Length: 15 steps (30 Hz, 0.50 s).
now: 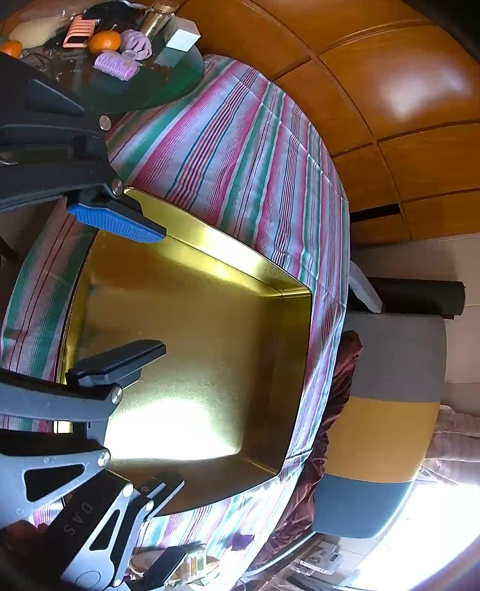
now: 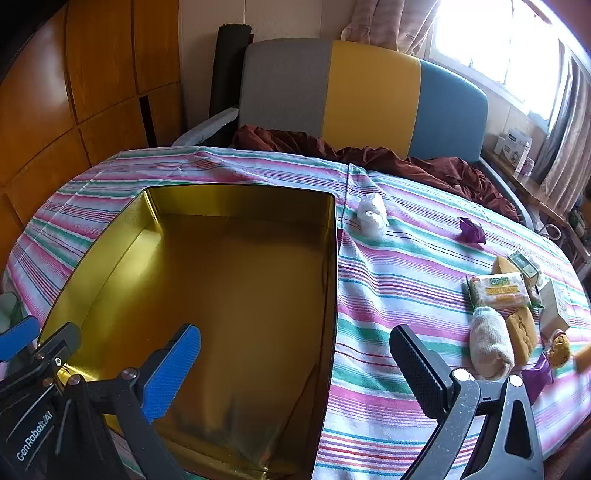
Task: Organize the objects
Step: 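Move both tools from the gold tray toward the items on the table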
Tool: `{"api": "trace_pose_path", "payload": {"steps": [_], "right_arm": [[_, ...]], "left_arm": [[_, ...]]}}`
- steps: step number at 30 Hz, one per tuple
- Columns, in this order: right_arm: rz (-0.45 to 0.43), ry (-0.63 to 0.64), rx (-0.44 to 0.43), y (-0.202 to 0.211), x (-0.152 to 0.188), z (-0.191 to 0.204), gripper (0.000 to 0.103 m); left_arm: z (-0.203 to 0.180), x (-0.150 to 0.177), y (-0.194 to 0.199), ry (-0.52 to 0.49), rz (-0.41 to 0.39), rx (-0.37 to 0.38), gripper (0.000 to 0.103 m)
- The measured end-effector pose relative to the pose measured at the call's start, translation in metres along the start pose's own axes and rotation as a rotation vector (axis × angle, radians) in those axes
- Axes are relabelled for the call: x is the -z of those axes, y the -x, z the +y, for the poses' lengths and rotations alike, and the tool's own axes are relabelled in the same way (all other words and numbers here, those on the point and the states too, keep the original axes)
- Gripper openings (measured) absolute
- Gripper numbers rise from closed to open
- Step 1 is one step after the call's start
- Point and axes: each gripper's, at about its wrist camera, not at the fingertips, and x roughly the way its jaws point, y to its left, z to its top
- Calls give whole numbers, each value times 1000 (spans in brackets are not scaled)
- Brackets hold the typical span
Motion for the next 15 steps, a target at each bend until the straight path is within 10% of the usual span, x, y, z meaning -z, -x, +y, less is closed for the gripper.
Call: {"api": "trace_pose_path", "payload": {"steps": [15], "right_arm": [[-14,-21,6,8,0,-8,103]], "left_arm": [[-1,1,1,4,3,2,55]]}}
